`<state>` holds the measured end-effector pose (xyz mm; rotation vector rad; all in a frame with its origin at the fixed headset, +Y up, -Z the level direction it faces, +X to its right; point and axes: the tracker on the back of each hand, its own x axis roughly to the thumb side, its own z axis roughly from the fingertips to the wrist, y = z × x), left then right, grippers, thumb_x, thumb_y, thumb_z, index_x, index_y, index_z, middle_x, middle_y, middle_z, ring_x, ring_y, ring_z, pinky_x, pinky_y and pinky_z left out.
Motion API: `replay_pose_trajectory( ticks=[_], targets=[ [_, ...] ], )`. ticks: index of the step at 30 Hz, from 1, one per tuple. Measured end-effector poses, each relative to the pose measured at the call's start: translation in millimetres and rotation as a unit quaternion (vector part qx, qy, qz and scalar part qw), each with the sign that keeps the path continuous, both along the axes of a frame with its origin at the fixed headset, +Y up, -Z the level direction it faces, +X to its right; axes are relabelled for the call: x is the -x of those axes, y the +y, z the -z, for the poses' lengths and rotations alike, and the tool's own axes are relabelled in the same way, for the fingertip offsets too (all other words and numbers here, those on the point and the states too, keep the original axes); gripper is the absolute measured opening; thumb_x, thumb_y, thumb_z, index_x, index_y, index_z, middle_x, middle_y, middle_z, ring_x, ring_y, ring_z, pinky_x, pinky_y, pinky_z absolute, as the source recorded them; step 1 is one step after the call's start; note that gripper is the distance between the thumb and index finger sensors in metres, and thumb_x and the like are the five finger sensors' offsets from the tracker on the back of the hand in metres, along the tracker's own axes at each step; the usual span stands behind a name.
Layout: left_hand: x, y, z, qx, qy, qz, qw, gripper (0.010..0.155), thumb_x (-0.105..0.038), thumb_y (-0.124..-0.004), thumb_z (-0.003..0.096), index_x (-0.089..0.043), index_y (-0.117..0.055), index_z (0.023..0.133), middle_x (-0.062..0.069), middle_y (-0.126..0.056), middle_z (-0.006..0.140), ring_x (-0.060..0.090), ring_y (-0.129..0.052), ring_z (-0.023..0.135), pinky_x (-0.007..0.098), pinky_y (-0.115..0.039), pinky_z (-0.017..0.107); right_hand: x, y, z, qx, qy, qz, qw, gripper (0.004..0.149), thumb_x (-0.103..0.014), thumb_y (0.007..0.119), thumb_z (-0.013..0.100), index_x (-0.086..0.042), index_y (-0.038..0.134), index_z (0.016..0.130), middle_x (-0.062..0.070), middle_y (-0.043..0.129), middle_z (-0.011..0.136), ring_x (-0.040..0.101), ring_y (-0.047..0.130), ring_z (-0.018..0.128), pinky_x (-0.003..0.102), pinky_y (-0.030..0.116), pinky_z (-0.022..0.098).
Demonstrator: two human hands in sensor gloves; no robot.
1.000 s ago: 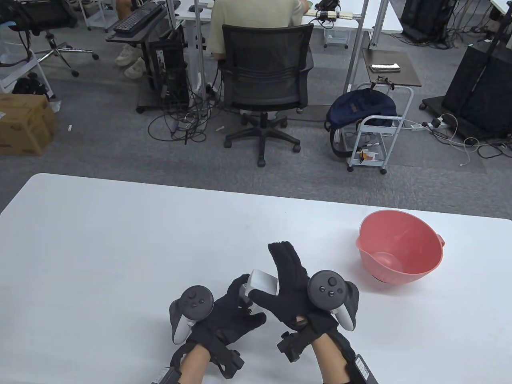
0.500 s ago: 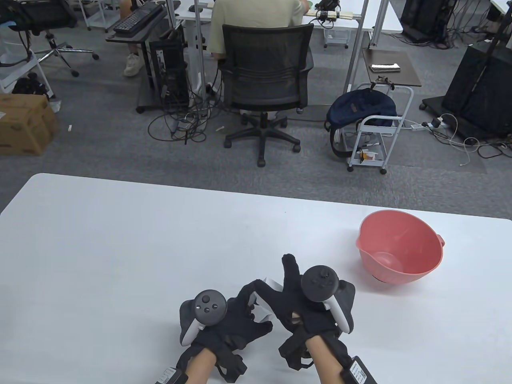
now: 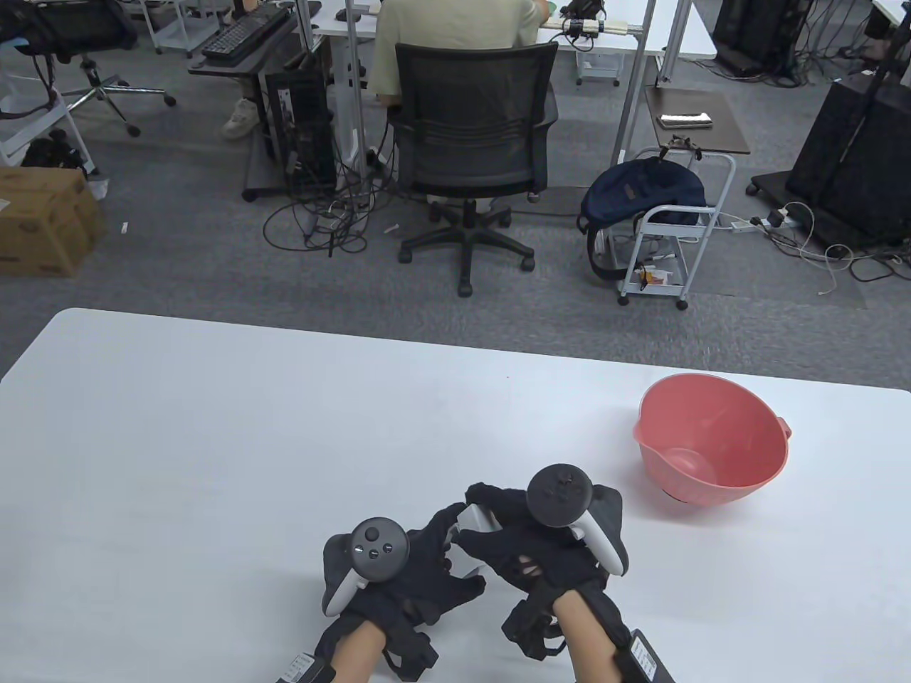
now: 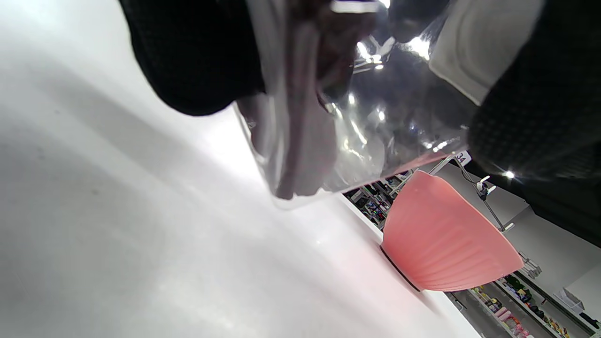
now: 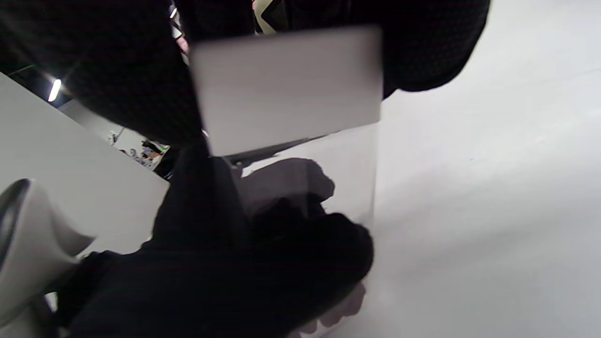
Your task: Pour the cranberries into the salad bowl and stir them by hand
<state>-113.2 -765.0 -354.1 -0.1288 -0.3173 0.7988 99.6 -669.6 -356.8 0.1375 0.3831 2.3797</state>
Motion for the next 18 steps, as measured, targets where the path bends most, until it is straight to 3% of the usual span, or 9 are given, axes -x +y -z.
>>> replay_pose_trajectory(
  ticks=[6,12,18],
  targets=[
    [1.8,0.0,0.4,0.003,0.003,-0.005,1.000,0.098,-0.070,-0.106,0.0344,-0.064,-0.039,0.105,-0.007,-0.078,0.115,0.029,-0.086,0.097,0.045,-0.089,0.055,2.4,-0.2,3.9,-0.008,0.035,0.048,0.998,0.054,-0.040,0.098,0.047,-0.042,0.072,0.093,0.007,0.055,0.118,0.044,0.061,0.101,0.062,0.067,0.066],
    [3.9,-4.4,1.4,0.010,0.002,0.000,1.000,0.100,-0.070,-0.106,0.0341,-0.064,-0.037,0.105,-0.007,-0.078,0.115,0.029,-0.085,0.097,0.045,-0.089,0.055,2.1,-7.5,9.6,-0.001,0.056,0.076,0.996,0.052,-0.035,0.100,0.045,-0.040,0.075,0.090,-0.004,0.056,0.118,0.043,0.057,0.105,0.065,0.060,0.071],
    [3.7,-5.8,2.5,0.018,-0.002,-0.017,1.000,0.099,-0.070,-0.106,0.0339,-0.062,-0.037,0.105,-0.008,-0.078,0.115,0.028,-0.085,0.098,0.045,-0.088,0.056,-2.7,-8.1,12.3,0.001,0.083,0.101,0.991,0.054,-0.031,0.099,0.044,-0.039,0.076,0.092,-0.006,0.055,0.119,0.039,0.052,0.108,0.063,0.053,0.075]
  ],
)
